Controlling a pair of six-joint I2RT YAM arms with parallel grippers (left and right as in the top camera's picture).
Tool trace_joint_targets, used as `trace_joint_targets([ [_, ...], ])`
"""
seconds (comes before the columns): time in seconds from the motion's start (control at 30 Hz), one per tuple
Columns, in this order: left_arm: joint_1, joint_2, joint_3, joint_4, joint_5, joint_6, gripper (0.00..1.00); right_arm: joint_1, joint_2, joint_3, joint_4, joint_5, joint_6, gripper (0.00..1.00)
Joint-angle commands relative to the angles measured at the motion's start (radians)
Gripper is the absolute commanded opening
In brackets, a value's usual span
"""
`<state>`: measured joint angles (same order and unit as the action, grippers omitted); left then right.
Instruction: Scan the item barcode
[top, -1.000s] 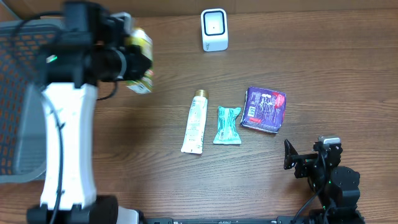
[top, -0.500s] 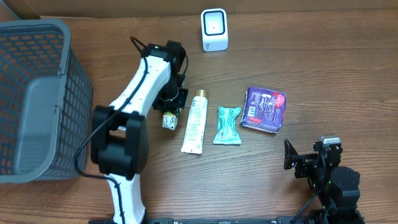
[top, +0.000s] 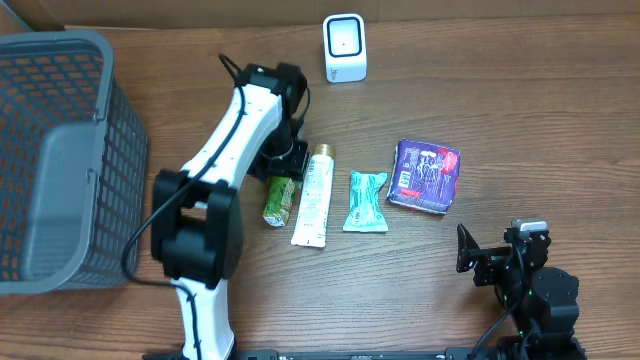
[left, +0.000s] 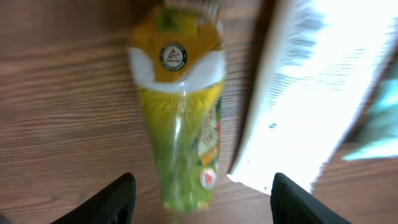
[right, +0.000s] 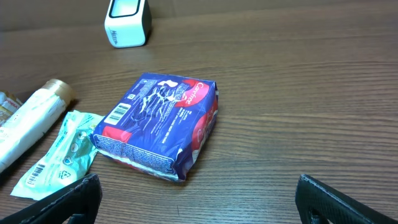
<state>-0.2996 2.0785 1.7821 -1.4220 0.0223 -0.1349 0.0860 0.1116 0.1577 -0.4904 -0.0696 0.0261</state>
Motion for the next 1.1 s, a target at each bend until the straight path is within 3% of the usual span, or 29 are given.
trace_joint_targets([
  [0.0, -0.005, -0.215, 0.093, 0.003, 0.011, 0.0, 0.62, 0.005, -0.005, 0.02, 0.005, 0.009, -0.001, 1.0],
  [0.3, -0.002, -0.613, 0.098, 0.069, -0.056, -0.047, 0.6, 0.005, -0.005, 0.02, 0.005, 0.009, -0.001, 1.0],
  [0.47, -0.002, -0.639, 0.089, 0.03, -0.066, -0.063, 0.55, 0.005, -0.005, 0.02, 0.005, 0.009, -0.001, 1.0],
  [0.7, 0.0, -0.711, 0.02, -0.017, -0.218, -0.136, 0.59, 0.005, -0.005, 0.02, 0.005, 0.009, -0.001, 1.0],
  [0.8, 0.0, -0.784, -0.048, -0.004, -0.231, -0.159, 0.58, 0.005, -0.005, 0.02, 0.005, 0.009, -0.001, 1.0],
  [0.97, 0.0, -1.038, -0.37, 0.131, -0.325, -0.256, 0.61, 0.005, -0.005, 0.02, 0.005, 0.009, -0.001, 1.0],
  [1.07, 0.0, -1.113, -0.474, 0.21, -0.295, -0.274, 0.63, 0.005, -0.005, 0.02, 0.005, 0.009, -0.001, 1.0],
])
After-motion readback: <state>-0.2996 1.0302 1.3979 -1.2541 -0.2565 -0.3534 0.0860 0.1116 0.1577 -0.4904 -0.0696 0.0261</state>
